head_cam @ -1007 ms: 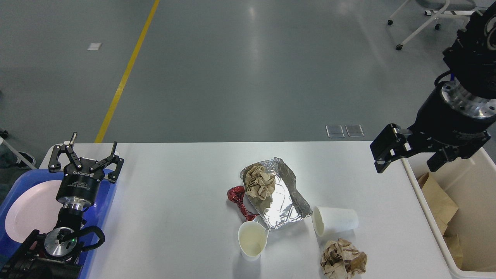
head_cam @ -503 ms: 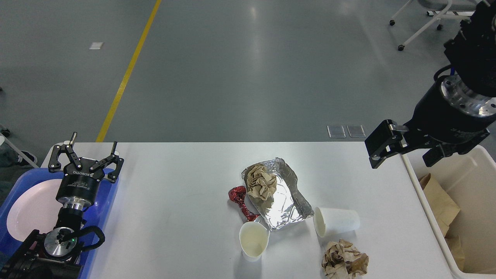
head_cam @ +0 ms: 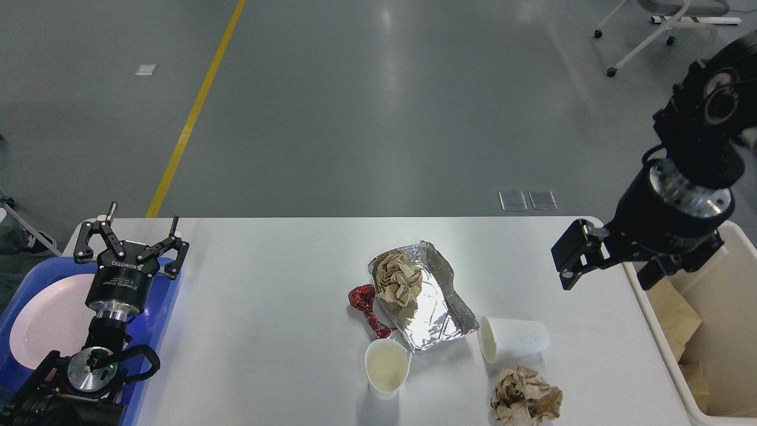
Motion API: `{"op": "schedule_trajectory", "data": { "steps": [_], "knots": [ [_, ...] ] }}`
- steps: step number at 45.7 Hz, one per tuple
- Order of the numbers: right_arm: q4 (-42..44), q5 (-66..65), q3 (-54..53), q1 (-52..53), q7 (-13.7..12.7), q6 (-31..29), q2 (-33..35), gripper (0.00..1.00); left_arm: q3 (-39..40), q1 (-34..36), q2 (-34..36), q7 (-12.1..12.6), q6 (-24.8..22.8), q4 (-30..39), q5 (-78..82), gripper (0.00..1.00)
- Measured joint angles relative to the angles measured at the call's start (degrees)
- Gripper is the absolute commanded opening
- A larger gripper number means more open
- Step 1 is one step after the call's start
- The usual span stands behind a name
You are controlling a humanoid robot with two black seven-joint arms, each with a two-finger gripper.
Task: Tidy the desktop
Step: 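Lower the right gripper onto the crumpled brown paper beside the cup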
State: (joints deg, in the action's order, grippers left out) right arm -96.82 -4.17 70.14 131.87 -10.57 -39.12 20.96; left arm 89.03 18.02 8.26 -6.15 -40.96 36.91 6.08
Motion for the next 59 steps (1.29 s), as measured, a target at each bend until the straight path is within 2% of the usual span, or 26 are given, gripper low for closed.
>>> {"op": "schedule_trajectory", "data": {
  "steps": [8, 19, 30, 54, 55, 57, 59],
  "knots": [
    [0.1, 0.6, -0.2, -13.4, -0.2, 14.6, -1.0, 1.0, 0.0, 0.0, 0.0, 0.0, 0.0, 0.0, 0.0, 0.96],
    [1.1, -4.5, -7.3, -30.8, -0.2, 24.1, -2.9, 1.0, 0.0, 0.0, 0.0, 0.0, 0.0, 0.0, 0.0, 0.96],
    [8.8, -6.5, -10.3, -45.2, -0.2, 36.3, -6.3, 1.0, 0.0, 0.0, 0.0, 0.0, 0.0, 0.0, 0.0, 0.96],
    [18.0, -6.0, -12.7, -57.9, -0.1, 43.3, -10.9, 1.0, 0.0, 0.0, 0.0, 0.0, 0.0, 0.0, 0.0, 0.96],
    [18.2, -5.9, -12.8, -58.2, -0.1, 43.5, -11.0, 0.99, 0.0, 0.0, 0.0, 0.0, 0.0, 0.0, 0.0, 0.96],
    [18.7, -5.9, -13.1, -58.9, -0.1, 43.9, -11.0, 0.89, 0.0, 0.0, 0.0, 0.0, 0.0, 0.0, 0.0, 0.96],
    [19.4, -5.9, -13.8, -60.1, -0.1, 44.7, -11.1, 0.7, 0.0, 0.0, 0.0, 0.0, 0.0, 0.0, 0.0, 0.96]
  ]
}}
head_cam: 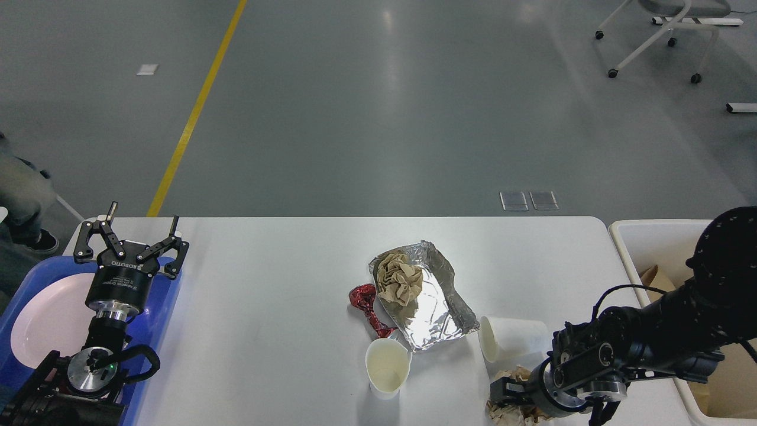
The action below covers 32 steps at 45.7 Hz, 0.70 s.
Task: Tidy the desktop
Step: 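Lower the right gripper onto the crumpled brown paper beside the cup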
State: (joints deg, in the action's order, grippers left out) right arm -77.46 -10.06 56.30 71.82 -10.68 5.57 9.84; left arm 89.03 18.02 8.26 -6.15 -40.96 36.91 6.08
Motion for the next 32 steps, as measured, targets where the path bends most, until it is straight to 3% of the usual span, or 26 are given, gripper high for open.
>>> {"op": "schedule_trajectory", "data": {
  "steps": [4, 8, 16, 32],
  "knots": [
    [0.3, 0.6, -0.5, -0.7, 0.0, 0.9, -0.1, 0.27, 0.0, 0.0, 0.0, 0.0, 0.0, 0.0, 0.0, 0.96],
    [0.3, 4.3, -0.6, -0.8, 0.0, 1.1, 0.4, 0.0, 0.0, 0.0, 0.0, 0.0, 0.0, 0.0, 0.0, 0.96],
    [0.1, 12.8, -0.4, -0.1, -0.1, 0.8, 1.0, 0.0, 0.0, 0.0, 0.0, 0.0, 0.0, 0.0, 0.0, 0.96],
    [-0.2, 14.4, -0.3, 0.9, 0.0, 0.4, 1.6, 0.0, 0.0, 0.0, 0.0, 0.0, 0.0, 0.0, 0.0, 0.96]
  ]
}}
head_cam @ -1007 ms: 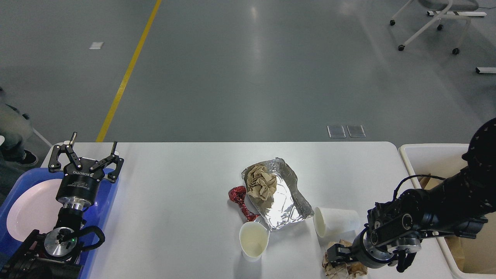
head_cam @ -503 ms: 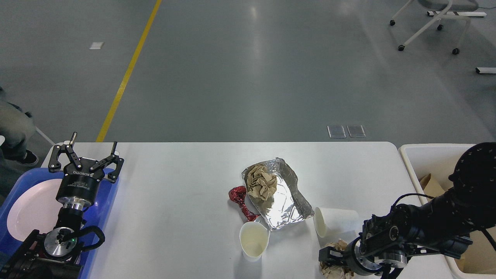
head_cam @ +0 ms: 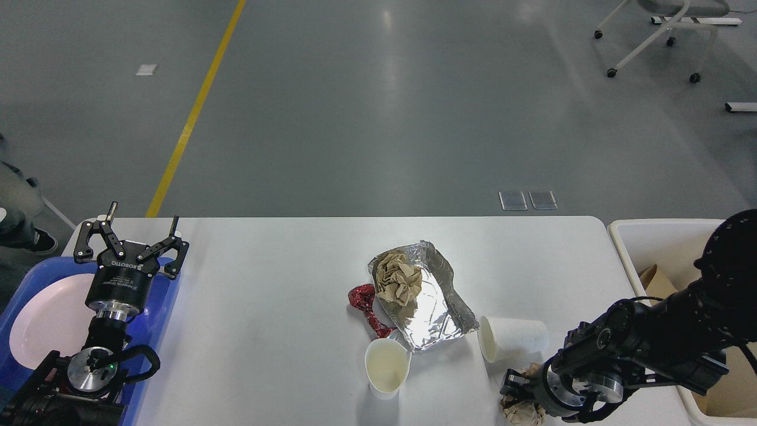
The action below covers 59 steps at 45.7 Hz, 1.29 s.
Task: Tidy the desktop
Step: 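Lower the right gripper onto the crumpled brown paper beside the cup, then grasp the crumpled paper and lift it toward the bin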
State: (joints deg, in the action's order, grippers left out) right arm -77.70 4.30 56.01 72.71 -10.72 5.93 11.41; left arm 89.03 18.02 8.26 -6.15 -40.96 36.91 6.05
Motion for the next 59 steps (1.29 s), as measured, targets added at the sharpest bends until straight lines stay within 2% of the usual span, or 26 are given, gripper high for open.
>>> {"op": "schedule_trajectory", "data": {
  "steps": [14, 29, 37, 52, 59],
  "knots": [
    [-0.4, 0.2, 0.0, 1.2, 0.0, -2.1, 0.8, 0.0, 0.0, 0.0, 0.0, 0.0, 0.0, 0.0, 0.0, 0.96],
    [-6.4, 0.0, 1.3, 13.9, 0.2, -15.2, 8.4, 0.0, 0.0, 0.0, 0.0, 0.0, 0.0, 0.0, 0.0, 0.96],
    [-10.0, -0.1, 6.0, 24.4, 0.4, -21.9, 9.7, 0.0, 0.0, 0.0, 0.0, 0.0, 0.0, 0.0, 0.0, 0.96],
    [-20.6, -0.8, 15.3, 52.1, 0.5, -32.8, 11.6, 0.0, 0.0, 0.0, 0.0, 0.0, 0.0, 0.0, 0.0, 0.96],
    [-22.2, -0.9, 18.0, 62.0, 0.5, -39.3, 11.8, 0.0, 0.0, 0.0, 0.0, 0.0, 0.0, 0.0, 0.0, 0.96]
  ]
}}
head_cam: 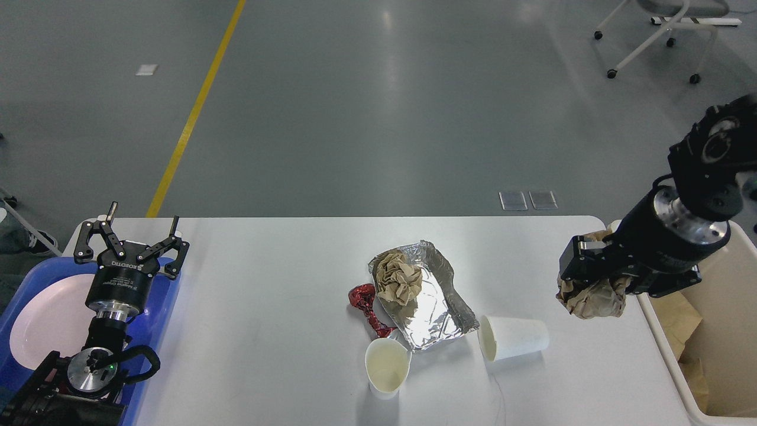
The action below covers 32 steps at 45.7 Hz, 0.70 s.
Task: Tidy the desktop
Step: 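Grasp the crumpled paper and lift it toward the bin, then lower the crumpled paper into the white bin and release it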
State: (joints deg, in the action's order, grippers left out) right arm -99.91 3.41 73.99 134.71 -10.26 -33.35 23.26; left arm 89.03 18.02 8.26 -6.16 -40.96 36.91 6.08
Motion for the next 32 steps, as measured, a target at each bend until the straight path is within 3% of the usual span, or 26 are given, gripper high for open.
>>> {"op": "schedule_trajectory", "data": {
  "steps": [7, 17, 32],
  "knots": [
    [-0.1, 0.0, 0.8, 4.0, 0.0, -2.9, -0.3, 0.0, 0.0, 0.0, 0.0, 0.0, 0.0, 0.0, 0.0, 0.96],
    [0.8, 0.0, 1.7, 3.5, 0.0, -2.0, 0.2, 0.0, 0.0, 0.0, 0.0, 0.0, 0.0, 0.0, 0.0, 0.96],
    [15.3, 0.4, 8.0, -14.1, 0.0, 9.4, 9.5, 0.0, 0.0, 0.0, 0.0, 0.0, 0.0, 0.0, 0.0, 0.96]
  ]
}}
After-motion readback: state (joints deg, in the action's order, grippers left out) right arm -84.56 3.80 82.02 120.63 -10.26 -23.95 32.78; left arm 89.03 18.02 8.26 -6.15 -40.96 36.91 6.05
